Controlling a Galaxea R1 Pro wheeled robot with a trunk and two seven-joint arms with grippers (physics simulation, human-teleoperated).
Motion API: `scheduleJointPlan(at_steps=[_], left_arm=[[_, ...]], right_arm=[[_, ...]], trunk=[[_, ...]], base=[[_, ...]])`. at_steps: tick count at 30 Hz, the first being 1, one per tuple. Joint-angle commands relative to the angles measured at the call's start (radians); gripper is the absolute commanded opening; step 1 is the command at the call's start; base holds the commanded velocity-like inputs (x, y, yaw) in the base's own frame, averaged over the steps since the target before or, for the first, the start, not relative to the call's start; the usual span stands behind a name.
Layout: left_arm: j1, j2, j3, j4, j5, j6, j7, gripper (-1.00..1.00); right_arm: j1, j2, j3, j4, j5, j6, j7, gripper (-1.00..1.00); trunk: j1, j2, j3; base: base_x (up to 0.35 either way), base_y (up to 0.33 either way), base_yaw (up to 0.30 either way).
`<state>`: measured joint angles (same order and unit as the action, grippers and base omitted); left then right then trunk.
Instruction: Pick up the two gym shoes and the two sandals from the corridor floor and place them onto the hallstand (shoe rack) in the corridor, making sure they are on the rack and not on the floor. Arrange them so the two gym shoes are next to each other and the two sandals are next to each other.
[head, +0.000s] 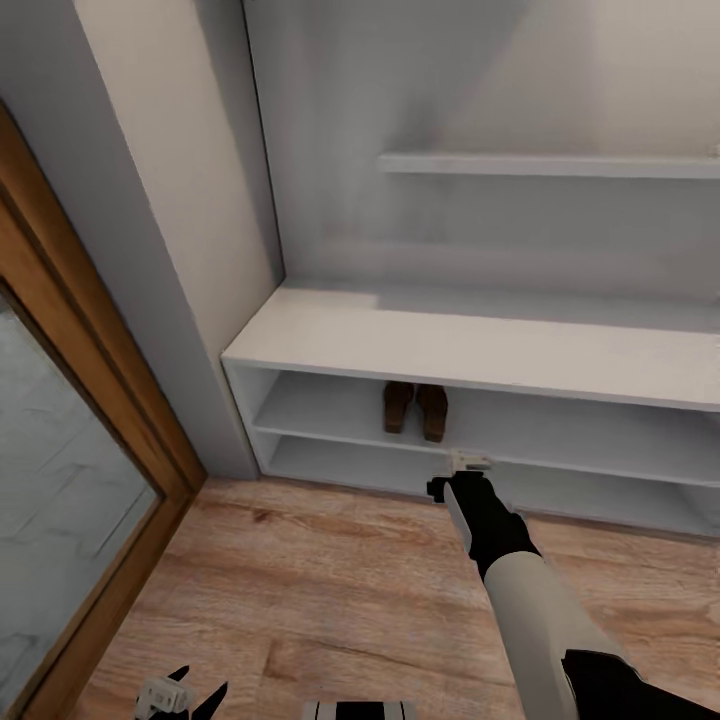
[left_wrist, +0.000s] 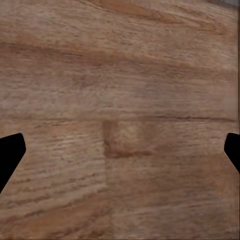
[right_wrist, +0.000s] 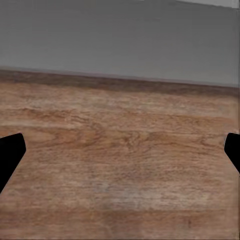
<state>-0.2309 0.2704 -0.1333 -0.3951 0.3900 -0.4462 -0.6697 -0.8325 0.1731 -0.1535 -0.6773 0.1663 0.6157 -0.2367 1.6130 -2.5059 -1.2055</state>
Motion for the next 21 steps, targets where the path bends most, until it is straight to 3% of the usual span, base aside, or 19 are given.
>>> scheduleJointPlan(at_steps=[1, 21], left_arm=[[-0.001, 0.001, -0.008, 0.001, 0.009, -0.005, -0.001, 1.0], [-0.001, 0.001, -0.006, 0.005, 0.007, -0.005, -0.001, 1.0]], right_arm=[[0.0, 0.001, -0.005, -0.001, 0.01, 0.006, 0.004, 1.0], [0.001, 0.001, -0.003, 0.006, 0.011, 0.006, 0.005, 1.0]], trunk=[[-0.001, 0.0, -0.001], [-0.001, 0.0, -0.001]], base=[[-0.338, 0.0, 0.0], [-0.326, 0.0, 0.0]])
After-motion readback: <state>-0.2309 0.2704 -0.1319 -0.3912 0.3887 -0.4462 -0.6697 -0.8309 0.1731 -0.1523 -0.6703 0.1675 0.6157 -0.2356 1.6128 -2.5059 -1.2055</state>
